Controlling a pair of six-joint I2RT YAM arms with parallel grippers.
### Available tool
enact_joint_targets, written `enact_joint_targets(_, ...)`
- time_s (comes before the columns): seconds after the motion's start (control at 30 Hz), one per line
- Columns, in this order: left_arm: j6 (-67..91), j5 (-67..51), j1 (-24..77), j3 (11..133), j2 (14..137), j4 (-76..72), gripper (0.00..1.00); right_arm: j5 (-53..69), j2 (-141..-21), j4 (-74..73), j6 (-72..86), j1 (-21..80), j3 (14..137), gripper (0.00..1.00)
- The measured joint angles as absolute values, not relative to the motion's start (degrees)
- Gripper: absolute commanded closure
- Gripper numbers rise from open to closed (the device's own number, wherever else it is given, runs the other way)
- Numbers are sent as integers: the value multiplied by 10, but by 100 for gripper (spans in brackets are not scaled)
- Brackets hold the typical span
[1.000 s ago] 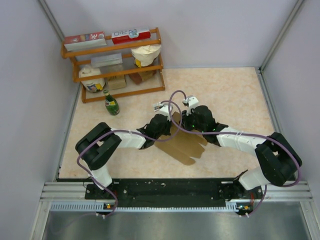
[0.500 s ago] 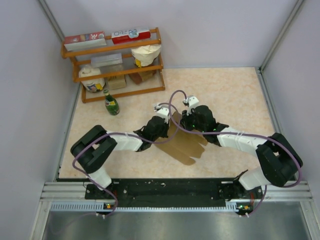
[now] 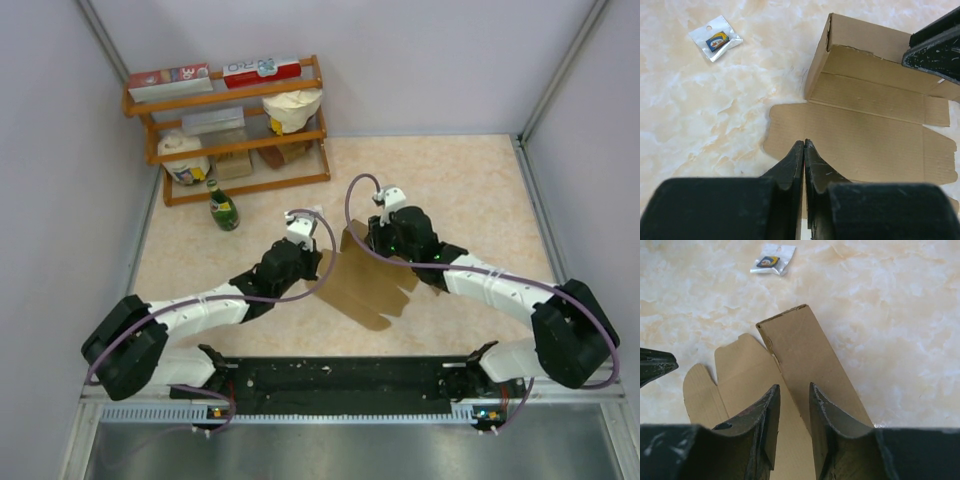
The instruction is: Fold the paper box
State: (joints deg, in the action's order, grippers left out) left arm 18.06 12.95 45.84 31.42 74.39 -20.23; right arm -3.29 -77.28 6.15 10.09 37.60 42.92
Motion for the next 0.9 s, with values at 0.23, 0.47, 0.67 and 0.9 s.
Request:
enact_joint_targets(0.23, 180, 130, 458, 314, 702, -154, 92, -49, -736, 40, 103, 376, 433, 62)
enact_joint_targets(0.47, 180, 129, 458, 317, 691, -118, 93, -60, -671, 1, 132, 376, 433, 57)
enact_joint_targets(0.67, 181, 131, 458, 331, 693, -89, 92, -60, -640, -29, 147, 373, 433, 51)
enact_joint_targets(0.9, 182, 132, 457, 369, 724, -63, 90, -48, -639, -50, 171, 373, 431, 41)
